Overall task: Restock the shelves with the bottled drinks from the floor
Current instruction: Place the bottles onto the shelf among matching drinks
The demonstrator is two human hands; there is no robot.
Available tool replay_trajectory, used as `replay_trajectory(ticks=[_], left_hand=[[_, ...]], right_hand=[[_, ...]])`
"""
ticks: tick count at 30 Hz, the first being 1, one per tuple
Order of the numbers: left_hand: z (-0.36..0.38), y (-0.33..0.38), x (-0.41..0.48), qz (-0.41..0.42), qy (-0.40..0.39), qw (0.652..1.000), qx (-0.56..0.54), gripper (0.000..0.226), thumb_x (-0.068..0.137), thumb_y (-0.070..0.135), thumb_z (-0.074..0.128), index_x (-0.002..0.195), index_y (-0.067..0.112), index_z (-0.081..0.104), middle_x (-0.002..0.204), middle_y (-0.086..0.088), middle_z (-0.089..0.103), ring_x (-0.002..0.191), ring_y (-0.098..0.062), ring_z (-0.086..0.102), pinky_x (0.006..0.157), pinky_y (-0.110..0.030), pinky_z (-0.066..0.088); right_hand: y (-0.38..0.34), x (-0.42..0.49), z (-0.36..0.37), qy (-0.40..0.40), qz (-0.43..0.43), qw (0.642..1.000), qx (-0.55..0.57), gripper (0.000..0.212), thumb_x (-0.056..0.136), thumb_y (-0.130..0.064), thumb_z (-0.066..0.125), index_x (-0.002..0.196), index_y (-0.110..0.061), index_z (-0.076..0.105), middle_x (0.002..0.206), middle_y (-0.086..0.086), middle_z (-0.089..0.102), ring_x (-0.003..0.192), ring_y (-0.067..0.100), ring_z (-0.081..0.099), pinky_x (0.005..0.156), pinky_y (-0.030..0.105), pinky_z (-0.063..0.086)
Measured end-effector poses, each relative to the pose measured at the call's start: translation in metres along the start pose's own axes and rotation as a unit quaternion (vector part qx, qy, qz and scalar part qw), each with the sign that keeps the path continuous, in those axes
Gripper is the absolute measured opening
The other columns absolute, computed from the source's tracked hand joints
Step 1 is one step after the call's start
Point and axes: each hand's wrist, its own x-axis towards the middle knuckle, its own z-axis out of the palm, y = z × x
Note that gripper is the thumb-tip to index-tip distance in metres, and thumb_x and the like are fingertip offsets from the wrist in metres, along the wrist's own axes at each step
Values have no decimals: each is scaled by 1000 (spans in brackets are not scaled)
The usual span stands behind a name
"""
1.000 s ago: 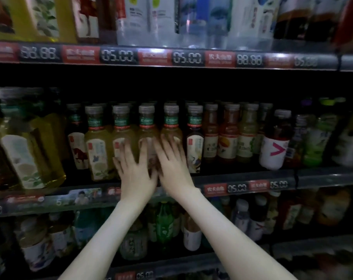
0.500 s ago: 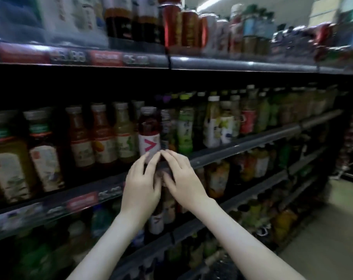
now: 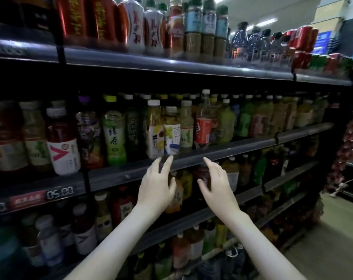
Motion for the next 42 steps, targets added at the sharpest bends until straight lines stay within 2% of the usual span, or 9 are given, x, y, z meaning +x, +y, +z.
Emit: replay_trajectory(ticks=[5,9,15,20,27,33,36,40,42], left_hand=[[15,-25,44,-27,37,998,39,63,95,28,52,151,28,23,153,-13,25,139,-29,27,108,-40,35],[30,-40,84,-18,79,994,68,70,88,21,64,150,24,29,149,-24,29,134,-41,32,105,-50,39],[46,-54,132,-9,119,990,76,71,88,29,66,148,25,28,151,-30,17,138,-48,21,107,-55,28],[51,-57,135,1,115,992,48,77,89,17,62,145,40,14,155,-21,1,141,-44,6,108,-46,16],[50,-58,137,-19,116,992,53,78,89,14,63,147,41,19,156,-13,-1,141,-42,6,105,-39,15],[48,-49,129,-36,111,991,61,76,88,20,64,149,34,22,155,-21,4,141,-44,9,108,-52,28],[53,-45,120,-31,99,992,70,85,81,37,67,151,31,19,156,-18,-2,143,-33,-4,113,-56,8],[64,-36,111,-1,99,989,107,101,74,45,71,151,29,8,157,-16,6,146,-29,-7,110,-58,-12],[67,-29,112,-1,117,991,62,93,77,33,73,150,16,17,155,-13,25,146,-25,4,112,-61,-11]], right_hand=[[17,44,25,-40,10,998,55,66,99,-25,50,153,-28,12,155,-6,23,142,7,19,105,16,22],[20,93,42,-59,2,994,88,70,98,-26,52,153,-28,9,156,-7,20,143,6,18,106,17,21],[7,162,65,-19,-37,995,93,80,95,-30,58,154,-18,6,156,2,20,143,14,16,117,31,20],[1,184,85,24,-36,995,93,90,88,-26,64,153,-14,2,154,13,19,143,26,15,115,36,19],[3,194,93,30,-65,991,110,103,82,-20,66,151,-38,-8,140,14,28,122,37,42,95,43,47],[9,186,87,54,-73,980,176,93,78,-14,70,150,-24,13,131,9,27,115,21,42,87,16,36],[17,175,85,91,-97,965,228,91,75,-9,73,145,-22,17,129,-1,25,111,1,30,88,-1,30],[31,157,86,147,-145,940,272,86,71,-5,77,133,-29,22,132,-5,23,129,17,35,105,31,42],[32,149,81,175,-181,931,264,85,69,-2,80,129,-27,24,130,-6,24,127,21,36,105,28,40]])
